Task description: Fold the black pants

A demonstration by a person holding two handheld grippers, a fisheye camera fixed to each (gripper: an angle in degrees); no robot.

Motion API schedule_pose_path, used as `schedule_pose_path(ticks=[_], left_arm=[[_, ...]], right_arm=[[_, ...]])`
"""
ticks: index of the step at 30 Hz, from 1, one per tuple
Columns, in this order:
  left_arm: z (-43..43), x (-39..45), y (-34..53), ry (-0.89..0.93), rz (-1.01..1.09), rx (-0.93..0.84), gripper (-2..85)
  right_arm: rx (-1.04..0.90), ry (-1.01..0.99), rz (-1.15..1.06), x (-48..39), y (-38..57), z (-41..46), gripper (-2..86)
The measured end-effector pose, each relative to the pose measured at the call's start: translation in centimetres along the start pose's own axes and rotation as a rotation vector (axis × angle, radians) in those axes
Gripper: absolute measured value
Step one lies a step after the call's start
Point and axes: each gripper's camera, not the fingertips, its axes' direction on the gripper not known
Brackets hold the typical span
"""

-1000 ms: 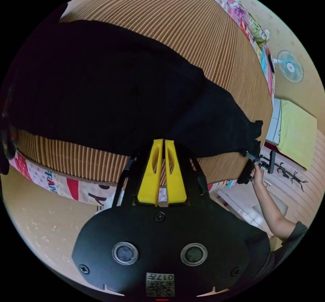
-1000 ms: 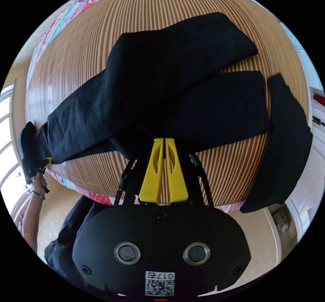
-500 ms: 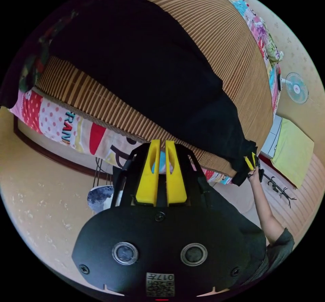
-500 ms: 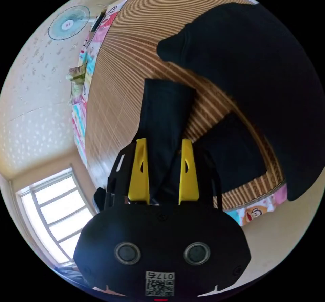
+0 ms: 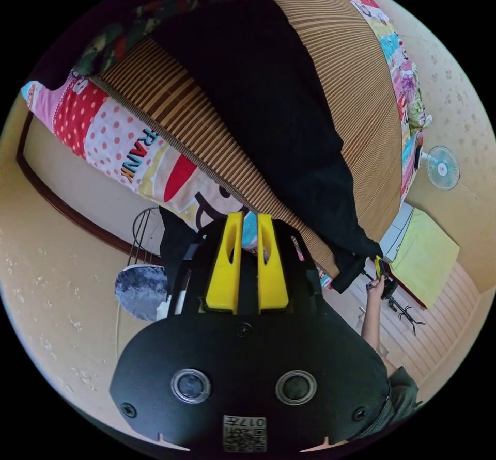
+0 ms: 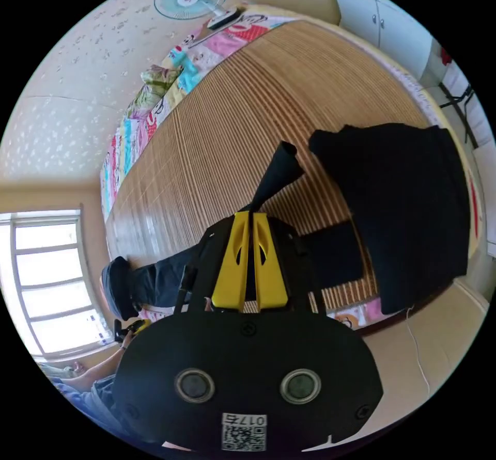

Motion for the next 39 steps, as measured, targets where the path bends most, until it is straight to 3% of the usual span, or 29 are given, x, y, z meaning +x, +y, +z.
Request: schedule_pose_path(ticks=[5,8,10,15,20,27,30,34,39], left_arm=[[-0.3,-0.3,-0.9,0.062,-0.003,0.016,7.9],[-0.2,-1.0,-2.0,0.107,-0.011,0.018,10.2],[-0.5,-1.9,-2.8,0.125,-0.026,0.053,12.8],[-0.8,-5.3,-5.8,0.213,-0.102,0.134,16.2],[0.1,-9.3,-8.3,0.345,-0.231,0.272,15.9],[4.8,-11.0,-9.4,0.547,-0.259,0.348,5.0],[4.2,-9.0,-8.8,0.702,-0.096,0.332,4.6],[-2.4,-2.4,-5.5,0.476,0.228,0.402,4.4],[-6.9,3.6,-0.9,0.405,0.496,0.506,4.5]], right_arm=[[0.023,0.067,0.166,6.1,5.9,-1.2,0.8],[-0.154,0.123,0.514,12.9,10.7,1.7,0.6],[-0.150,-0.002,0.636,15.0,15.4,2.2,0.5],[-0.148,-0.198,0.601,13.5,21.8,2.9,0.3],[-0.299,-0.171,0.510,10.6,26.4,3.9,0.3],[-0.336,-0.240,0.504,8.1,30.2,4.1,0.4],[-0.309,-0.307,0.531,7.6,30.3,4.5,0.3],[-0.254,-0.453,0.550,6.7,29.6,5.0,0.3],[-0.217,-0.600,0.525,6.5,29.0,5.4,0.2]])
